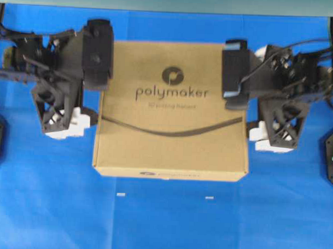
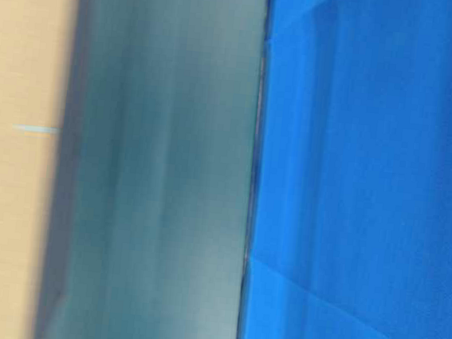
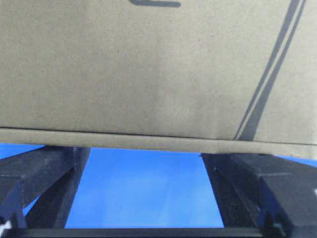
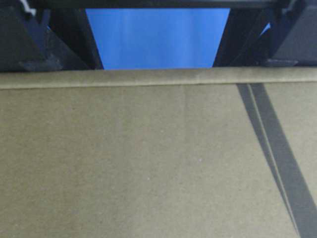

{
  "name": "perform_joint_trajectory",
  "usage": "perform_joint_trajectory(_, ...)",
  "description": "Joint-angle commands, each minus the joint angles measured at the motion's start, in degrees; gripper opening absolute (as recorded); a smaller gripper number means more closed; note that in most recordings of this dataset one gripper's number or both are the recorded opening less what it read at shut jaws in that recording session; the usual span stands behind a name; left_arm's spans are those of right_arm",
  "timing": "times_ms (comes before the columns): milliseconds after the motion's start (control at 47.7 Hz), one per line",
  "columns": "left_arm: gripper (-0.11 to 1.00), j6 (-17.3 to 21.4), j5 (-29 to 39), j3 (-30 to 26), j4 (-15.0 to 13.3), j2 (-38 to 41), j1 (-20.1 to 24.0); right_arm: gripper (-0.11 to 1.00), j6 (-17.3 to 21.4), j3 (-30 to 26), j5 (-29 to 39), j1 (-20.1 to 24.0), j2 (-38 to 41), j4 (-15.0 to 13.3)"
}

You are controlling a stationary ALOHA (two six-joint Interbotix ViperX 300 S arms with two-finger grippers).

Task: Lift up the cardboard box by clamping it between your arms.
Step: 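Raise both arms together, lifting the clamped box off the table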

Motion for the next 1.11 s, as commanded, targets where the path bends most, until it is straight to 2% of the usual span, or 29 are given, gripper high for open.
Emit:
perform_joint_trajectory(0, 0.87, -0.88, -0.44, -7.21, -0.26, 1.05, 0.79, 0.99, 2.64, -6.50, 0.62, 0.62, 0.79, 0.79)
perform_joint_trajectory(168, 0.87, -0.79, 0.97, -9.76, -0.26, 1.58, 0.70, 0.99, 2.64, -8.00, 3.08, 0.53, 0.79, 0.79)
perform_joint_trajectory(712, 0.87, -0.97, 1.05, -9.49, -0.26, 1.76, 0.79, 0.99, 2.72, -7.12, 2.90, 0.53, 0.79, 0.70)
perform_joint_trajectory(1089, 0.87, -1.85, -4.13, -1.41, -0.26, 3.16, -0.09, 0.99, 2.72, 1.67, -6.33, 0.26, 0.35, 0.70)
